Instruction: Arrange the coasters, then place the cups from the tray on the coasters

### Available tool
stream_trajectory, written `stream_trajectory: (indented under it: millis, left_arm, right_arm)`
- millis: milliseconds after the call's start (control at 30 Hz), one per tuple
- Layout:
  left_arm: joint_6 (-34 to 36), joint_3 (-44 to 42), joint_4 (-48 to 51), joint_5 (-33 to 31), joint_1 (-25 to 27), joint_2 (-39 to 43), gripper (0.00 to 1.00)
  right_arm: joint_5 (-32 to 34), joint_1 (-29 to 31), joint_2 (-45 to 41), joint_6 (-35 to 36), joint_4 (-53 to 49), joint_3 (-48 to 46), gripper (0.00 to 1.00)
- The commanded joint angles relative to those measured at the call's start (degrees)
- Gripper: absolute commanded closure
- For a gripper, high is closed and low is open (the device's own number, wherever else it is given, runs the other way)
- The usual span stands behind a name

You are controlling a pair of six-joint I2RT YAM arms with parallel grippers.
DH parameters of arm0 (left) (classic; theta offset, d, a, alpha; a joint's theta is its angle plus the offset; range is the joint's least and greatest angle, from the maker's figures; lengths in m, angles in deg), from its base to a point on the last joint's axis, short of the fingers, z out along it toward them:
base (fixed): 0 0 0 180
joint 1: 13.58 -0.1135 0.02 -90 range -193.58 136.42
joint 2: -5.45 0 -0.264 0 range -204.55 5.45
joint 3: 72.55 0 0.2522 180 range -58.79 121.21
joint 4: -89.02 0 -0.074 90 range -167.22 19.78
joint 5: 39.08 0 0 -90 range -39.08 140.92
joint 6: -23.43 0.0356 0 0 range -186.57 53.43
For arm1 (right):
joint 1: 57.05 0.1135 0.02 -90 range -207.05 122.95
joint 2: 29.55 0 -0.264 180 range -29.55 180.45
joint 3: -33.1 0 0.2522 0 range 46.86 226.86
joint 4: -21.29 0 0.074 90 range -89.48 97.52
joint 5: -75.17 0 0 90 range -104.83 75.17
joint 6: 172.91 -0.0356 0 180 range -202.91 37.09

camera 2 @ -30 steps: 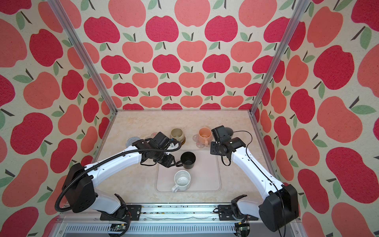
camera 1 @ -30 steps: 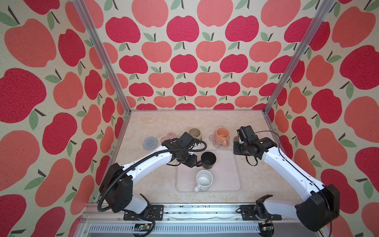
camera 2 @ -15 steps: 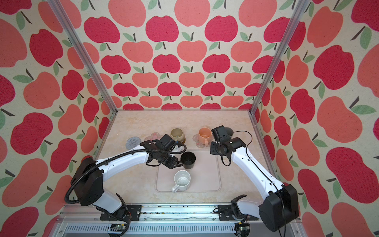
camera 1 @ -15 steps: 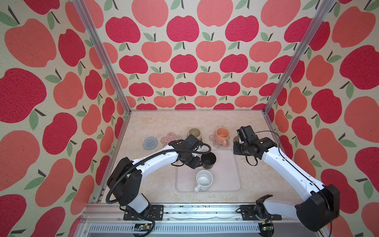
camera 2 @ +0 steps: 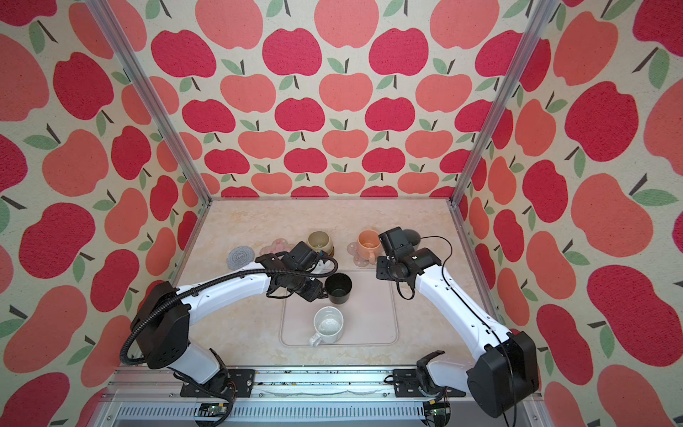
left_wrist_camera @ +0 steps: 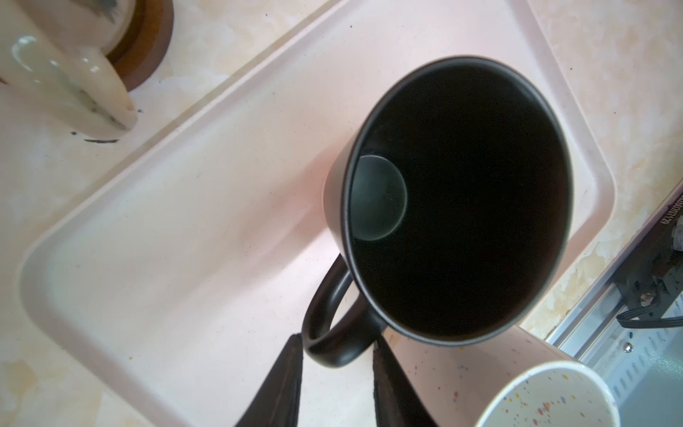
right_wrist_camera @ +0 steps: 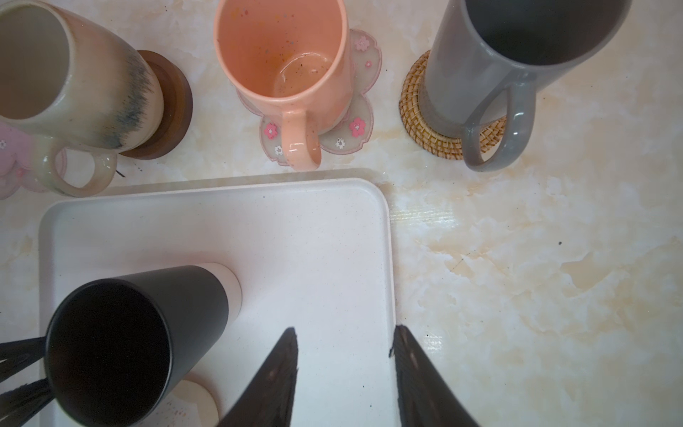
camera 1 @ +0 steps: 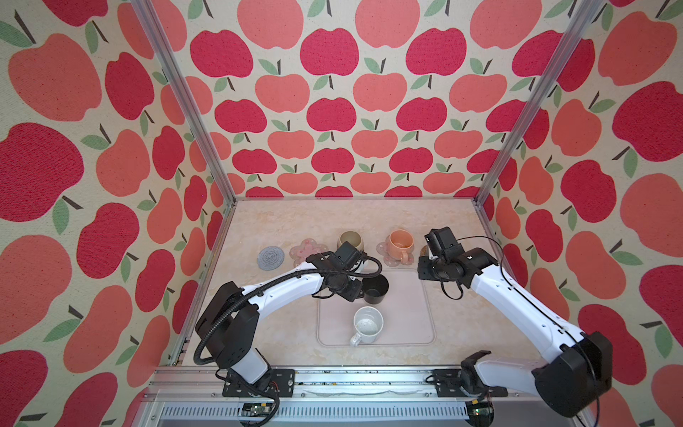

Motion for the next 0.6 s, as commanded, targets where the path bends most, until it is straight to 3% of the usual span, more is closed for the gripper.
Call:
stream_trajectory:
  millis: [0, 333, 567]
  left_arm:
    - [-0.32, 0.02, -0.84, -2.21, -0.05, -0.55, 0.66]
    - [0.23, -2.96, 7.97, 0.31, 1.65, 9.07, 0.65]
    - [-4.54, -7.01, 12.27, 0.09, 3.43, 19.23, 0.65]
  right_arm:
    - [-0.48, 0.48, 0.50, -1.09, -0.27, -0.04, 0.55]
    - [-0.26, 1.47, 0.73, -0.96, -0.67, 0.08, 0.54]
    - [-0.90, 2.71, 2.22, -0.96, 0.31, 0.80, 0.54]
